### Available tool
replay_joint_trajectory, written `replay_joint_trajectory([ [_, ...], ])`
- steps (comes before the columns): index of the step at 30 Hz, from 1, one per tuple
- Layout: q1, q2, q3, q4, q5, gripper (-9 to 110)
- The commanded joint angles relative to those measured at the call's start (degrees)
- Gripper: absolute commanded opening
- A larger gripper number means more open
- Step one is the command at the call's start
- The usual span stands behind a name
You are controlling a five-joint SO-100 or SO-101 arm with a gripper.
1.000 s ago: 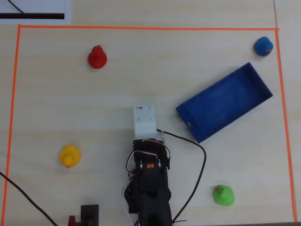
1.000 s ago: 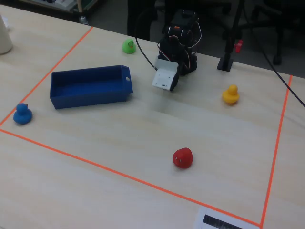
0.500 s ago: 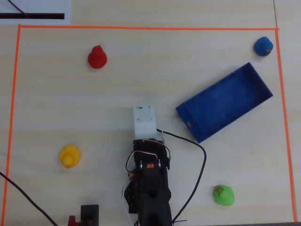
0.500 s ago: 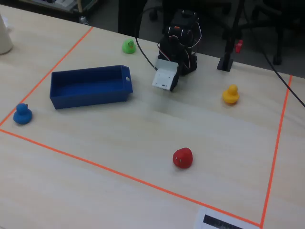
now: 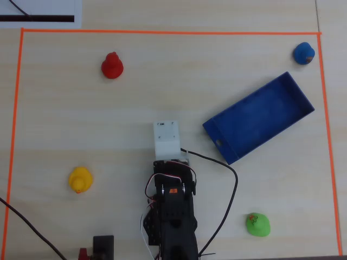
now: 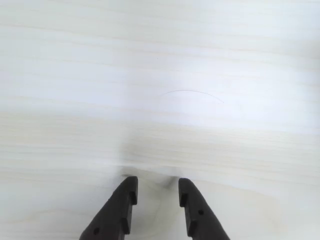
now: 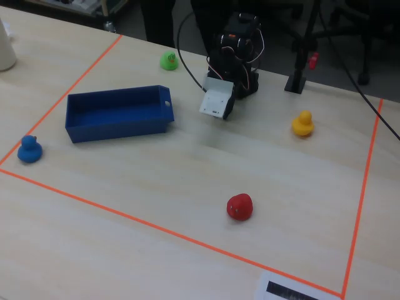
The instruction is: Grasp red duck and put it into box.
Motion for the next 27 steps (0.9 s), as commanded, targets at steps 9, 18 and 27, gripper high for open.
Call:
replay_joint_trajectory([
  [9,0.09,-0.09,0.62,0.26,-0.35,9],
  [18,0.09,-0.09,0.62,0.26,-0.35,9],
  [27,0.09,-0.09,0.62,0.26,-0.35,5],
])
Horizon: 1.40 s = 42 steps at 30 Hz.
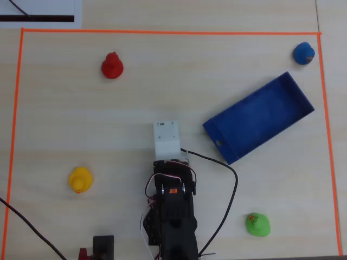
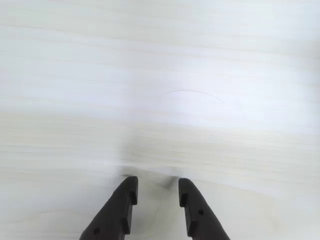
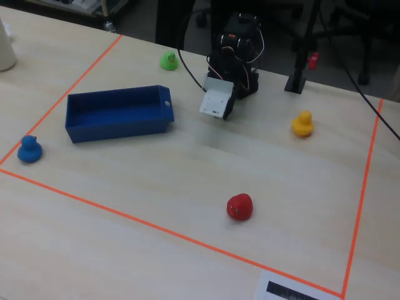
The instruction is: Grasp red duck and put it into box.
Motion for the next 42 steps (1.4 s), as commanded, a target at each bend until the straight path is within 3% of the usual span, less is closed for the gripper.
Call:
replay_joint_trajectory([
  [1,0.09,-0.09,0.62,0.26,-0.35,4],
  [9,-4.22,-0.18,0.62,-3.69,-0.62,0],
  [19,-13.1,-34.01,-12.3,-44.38,0.09,21],
  [23,-17.14,-49.48,-24.79,-47.2,0.62,30],
  [32,-18.46,-80.95,-51.24,-52.47,1.32,28],
  [42,-14.5,-100.02,-66.97,-61.35,0.26,30],
])
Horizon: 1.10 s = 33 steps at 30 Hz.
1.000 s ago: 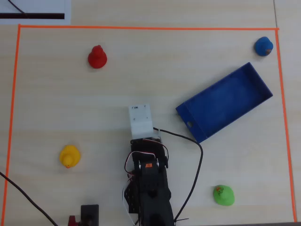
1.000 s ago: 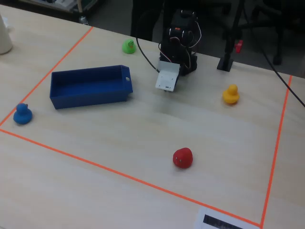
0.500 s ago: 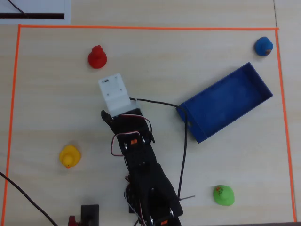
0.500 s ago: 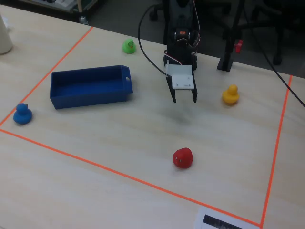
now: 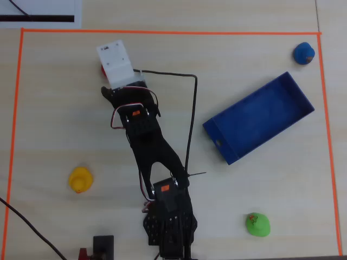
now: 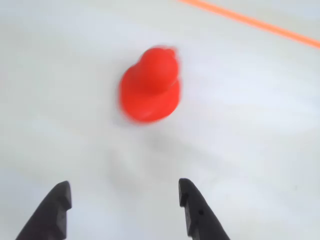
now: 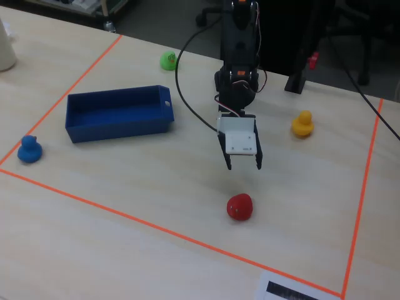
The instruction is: Grasp red duck and put it into box.
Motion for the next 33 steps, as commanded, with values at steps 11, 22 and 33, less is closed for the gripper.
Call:
replay_joint_trajectory([
  [11,1.05,-16.44,-16.79,-13.27,4.13,32],
  [22,0.18,-23.29,-21.18,-17.05,5.89,34],
  [33,0.18,-29.0,-25.58,-15.82,6.15,36],
])
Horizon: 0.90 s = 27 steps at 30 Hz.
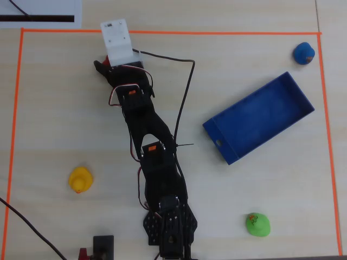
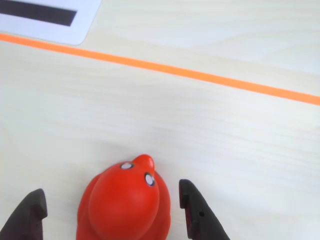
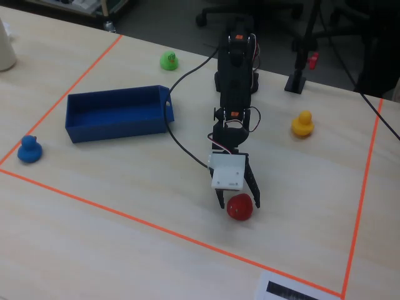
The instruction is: Grasp red duck and put it into box.
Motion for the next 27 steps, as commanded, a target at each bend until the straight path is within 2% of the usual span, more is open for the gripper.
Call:
replay_joint_trajectory([
  [1,-0.62,0.26,-3.16,-0.09,0.53,35],
  [8,0.0,-0.53,-3.43,3.78,0.09,28],
  [14,1.05,-0.97,-4.31,4.83,0.88,6],
  [17,1.32,-1.32,-4.57,3.78,1.32,10],
  [24,1.76,-2.11,-5.45,3.87,-0.44,0],
  [27,2.11,-1.76,-5.27,4.13,-1.14,0],
])
